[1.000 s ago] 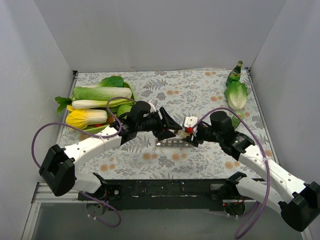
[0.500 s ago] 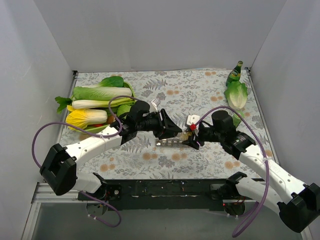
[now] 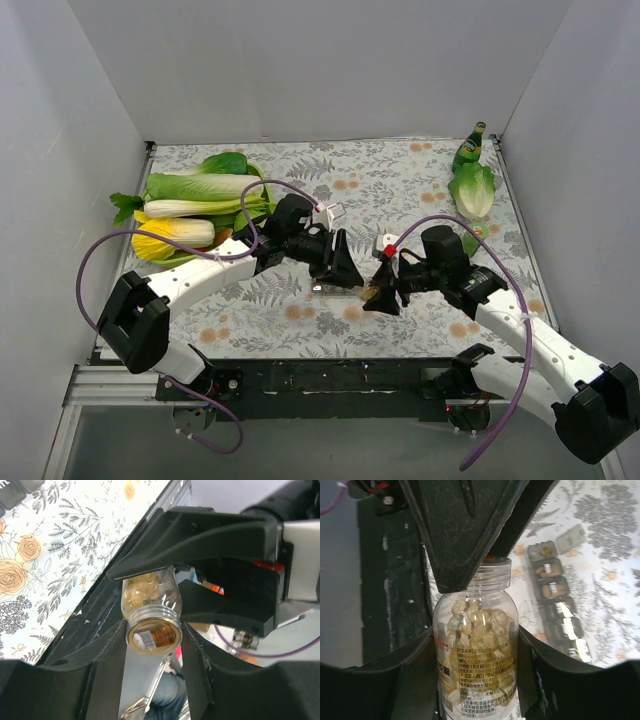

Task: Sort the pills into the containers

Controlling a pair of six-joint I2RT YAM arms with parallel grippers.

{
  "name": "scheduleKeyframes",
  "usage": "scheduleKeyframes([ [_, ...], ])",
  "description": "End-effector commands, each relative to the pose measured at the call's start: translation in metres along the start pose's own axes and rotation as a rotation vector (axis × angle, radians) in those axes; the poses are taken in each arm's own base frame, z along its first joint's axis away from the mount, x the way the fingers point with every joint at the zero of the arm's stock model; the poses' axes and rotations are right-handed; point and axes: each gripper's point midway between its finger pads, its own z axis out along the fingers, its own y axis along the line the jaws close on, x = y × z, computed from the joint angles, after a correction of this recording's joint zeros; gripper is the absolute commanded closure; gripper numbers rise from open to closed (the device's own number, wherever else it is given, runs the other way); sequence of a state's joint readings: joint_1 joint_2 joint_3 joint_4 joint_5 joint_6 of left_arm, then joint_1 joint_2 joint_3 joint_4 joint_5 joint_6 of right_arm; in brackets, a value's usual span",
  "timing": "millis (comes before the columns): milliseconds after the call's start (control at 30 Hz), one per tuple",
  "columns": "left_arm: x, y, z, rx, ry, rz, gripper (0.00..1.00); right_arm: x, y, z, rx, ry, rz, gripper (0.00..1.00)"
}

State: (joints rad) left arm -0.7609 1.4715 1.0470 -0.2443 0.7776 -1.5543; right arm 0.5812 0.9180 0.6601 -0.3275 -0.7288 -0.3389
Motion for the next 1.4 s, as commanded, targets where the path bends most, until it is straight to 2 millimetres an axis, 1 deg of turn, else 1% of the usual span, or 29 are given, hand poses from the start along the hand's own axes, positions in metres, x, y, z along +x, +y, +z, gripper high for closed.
scheduleKeyframes([
  [0,0.027,-0.025,-0.011,0.129,0.150,0.241,0.63,-0.043,0.028,0.002,-0.200,-0.196,0.017,0.99],
  [33,0.030,-0.026,-0.012,0.143,0.160,0.262,0.59,-0.043,0.034,0.001,-0.230,-0.202,0.094,0.99],
  [100,0.037,-0.031,-0.017,0.187,0.195,0.300,0.46,-0.046,0.041,-0.001,-0.291,-0.244,0.140,0.99],
  [133,0.039,-0.032,-0.018,0.200,0.203,0.319,0.40,-0.047,0.046,-0.002,-0.320,-0.246,0.227,0.99],
  [167,0.040,-0.032,-0.020,0.209,0.214,0.326,0.37,-0.043,0.049,-0.003,-0.345,-0.248,0.259,0.99],
  [200,0.041,-0.036,-0.021,0.225,0.224,0.339,0.31,-0.050,0.048,-0.004,-0.350,-0.278,0.242,0.99],
  [267,0.040,-0.037,-0.022,0.222,0.219,0.353,0.25,-0.050,0.049,-0.005,-0.360,-0.279,0.313,0.99],
  [300,0.038,-0.039,-0.022,0.218,0.211,0.359,0.21,-0.051,0.047,-0.005,-0.355,-0.288,0.316,0.99],
  [367,0.034,-0.038,-0.023,0.193,0.195,0.368,0.19,-0.051,0.045,-0.005,-0.349,-0.289,0.328,0.99],
  [433,0.023,-0.038,-0.027,0.174,0.151,0.365,0.07,-0.049,0.044,-0.005,-0.342,-0.288,0.334,0.99],
  [467,0.014,-0.041,-0.034,0.176,0.111,0.362,0.02,-0.049,0.043,-0.005,-0.336,-0.289,0.336,0.99],
  [567,-0.002,-0.045,-0.048,0.169,0.021,0.362,0.02,-0.047,0.039,-0.006,-0.309,-0.284,0.316,0.99],
  [600,-0.009,-0.049,-0.061,0.166,-0.030,0.353,0.02,-0.047,0.035,-0.005,-0.287,-0.287,0.270,0.99],
  [633,-0.012,-0.050,-0.067,0.165,-0.059,0.355,0.02,-0.051,0.033,-0.006,-0.274,-0.291,0.239,0.99],
  [667,-0.018,-0.044,-0.070,0.138,-0.101,0.335,0.02,-0.049,0.033,-0.007,-0.262,-0.273,0.245,0.99],
  [700,-0.021,-0.046,-0.081,0.131,-0.146,0.322,0.02,-0.050,0.029,-0.007,-0.241,-0.272,0.216,0.99],
  [767,-0.022,-0.038,-0.085,0.108,-0.178,0.289,0.02,-0.053,0.022,-0.009,-0.199,-0.256,0.131,0.99],
  [800,-0.029,-0.034,-0.089,0.080,-0.226,0.264,0.02,-0.053,0.016,-0.009,-0.162,-0.246,0.110,0.99],
  [833,-0.028,-0.035,-0.092,0.085,-0.241,0.218,0.02,-0.052,0.010,-0.009,-0.128,-0.235,0.012,0.99],
  [867,-0.030,-0.037,-0.094,0.099,-0.261,0.212,0.02,-0.059,0.005,-0.011,-0.095,-0.233,-0.036,0.99],
  [900,-0.032,-0.030,-0.093,0.086,-0.285,0.159,0.02,-0.054,-0.002,-0.012,-0.043,-0.194,-0.042,0.99],
  [967,-0.036,-0.035,-0.095,0.111,-0.320,0.046,0.02,-0.056,-0.010,-0.013,0.013,-0.165,-0.176,0.99],
  [1033,-0.044,-0.030,-0.094,0.095,-0.369,-0.038,0.03,-0.057,-0.025,-0.017,0.108,-0.115,-0.245,0.99],
  [1067,-0.047,-0.034,-0.096,0.106,-0.391,-0.096,0.03,-0.058,-0.035,-0.019,0.169,-0.084,-0.315,0.99],
  [1133,-0.060,-0.036,-0.100,0.092,-0.467,-0.148,0.10,-0.063,-0.044,-0.022,0.218,-0.058,-0.368,0.99],
  [1167,-0.061,-0.037,-0.098,0.093,-0.474,-0.204,0.11,-0.063,-0.049,-0.021,0.244,-0.035,-0.415,0.99],
  [1233,-0.069,-0.044,-0.095,0.084,-0.512,-0.241,0.11,-0.068,-0.052,-0.021,0.264,-0.025,-0.453,0.99],
  [1267,-0.067,-0.043,-0.086,0.064,-0.500,-0.279,0.11,-0.068,-0.054,-0.019,0.275,-0.015,-0.464,0.99],
  [1367,-0.070,-0.049,-0.077,0.023,-0.527,-0.308,0.13,-0.070,-0.056,-0.018,0.284,-0.012,-0.482,0.99],
])
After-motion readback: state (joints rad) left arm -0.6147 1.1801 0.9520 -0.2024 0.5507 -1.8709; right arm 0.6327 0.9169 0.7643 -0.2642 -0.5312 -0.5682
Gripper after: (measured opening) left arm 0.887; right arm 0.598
